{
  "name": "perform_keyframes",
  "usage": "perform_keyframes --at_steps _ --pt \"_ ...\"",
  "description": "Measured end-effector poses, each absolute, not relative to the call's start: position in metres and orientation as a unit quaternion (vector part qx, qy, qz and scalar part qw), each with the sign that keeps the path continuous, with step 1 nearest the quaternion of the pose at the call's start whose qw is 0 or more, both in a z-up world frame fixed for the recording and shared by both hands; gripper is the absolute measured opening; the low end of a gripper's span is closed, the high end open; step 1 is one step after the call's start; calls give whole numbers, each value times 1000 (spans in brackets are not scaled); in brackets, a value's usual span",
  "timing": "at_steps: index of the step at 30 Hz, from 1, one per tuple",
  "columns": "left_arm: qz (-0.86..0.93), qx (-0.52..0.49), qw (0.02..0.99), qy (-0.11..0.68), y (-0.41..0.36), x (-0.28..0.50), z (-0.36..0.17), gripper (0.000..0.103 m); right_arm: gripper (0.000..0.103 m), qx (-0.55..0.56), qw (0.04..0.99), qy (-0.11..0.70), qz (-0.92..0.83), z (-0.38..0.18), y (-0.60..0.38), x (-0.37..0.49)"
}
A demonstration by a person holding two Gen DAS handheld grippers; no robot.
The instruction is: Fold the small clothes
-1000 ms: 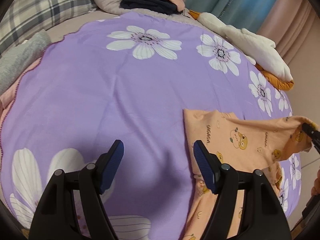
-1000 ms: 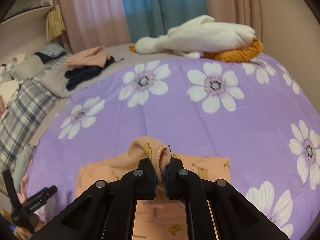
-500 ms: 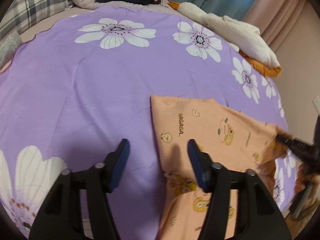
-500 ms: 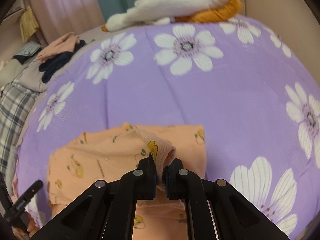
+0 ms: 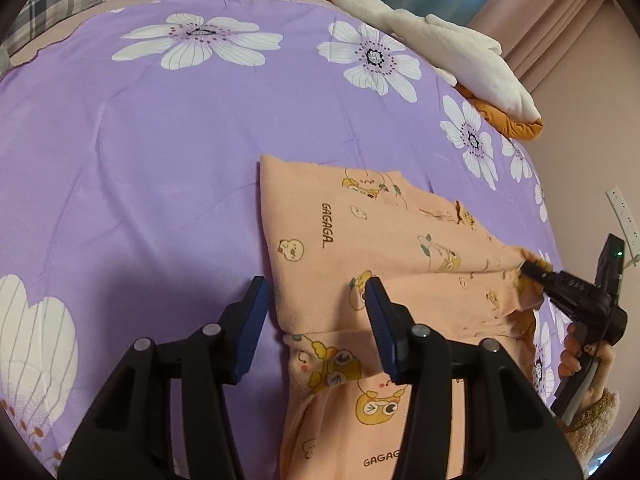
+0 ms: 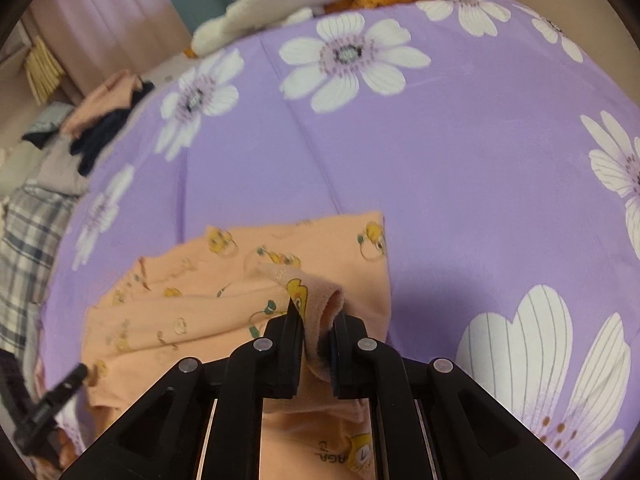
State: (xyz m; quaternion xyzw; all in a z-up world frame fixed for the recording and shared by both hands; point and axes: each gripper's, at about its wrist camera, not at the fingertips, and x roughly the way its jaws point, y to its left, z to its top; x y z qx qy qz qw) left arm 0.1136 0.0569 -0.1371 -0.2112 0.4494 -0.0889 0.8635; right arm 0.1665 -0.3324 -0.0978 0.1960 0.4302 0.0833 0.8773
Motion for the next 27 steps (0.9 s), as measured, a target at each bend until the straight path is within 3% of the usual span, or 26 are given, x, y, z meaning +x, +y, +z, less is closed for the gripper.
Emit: perform_keyframes --at_steps 3,4,5,7,8,18,24,26,27 --pt "-87 -212 864 448 59 113 -137 48 7 197 888 405 89 -90 -335 163" --pt "-86 -212 864 448 59 112 -137 49 15 196 889 404 87 -91 -336 163" --pt "-87 -213 864 449 60 112 -137 49 32 194 888 409 77 -92 -337 164" --pt "-86 -214 862 451 60 111 -138 50 57 196 888 412 57 -95 -340 164" --pt "-86 -214 861 453 60 111 -138 50 57 202 888 410 52 -95 -344 163" --pt "-110 -212 854 463 54 96 -129 54 57 231 864 444 57 -98 -355 145" --pt "-107 -180 855 474 42 96 -133 52 27 191 871 450 51 -103 -334 146" --pt "-100 -149 857 482 34 97 -139 39 9 180 876 446 34 -105 -334 146" --pt "-85 -125 862 483 29 97 -140 35 9 181 877 444 32 -105 -335 145"
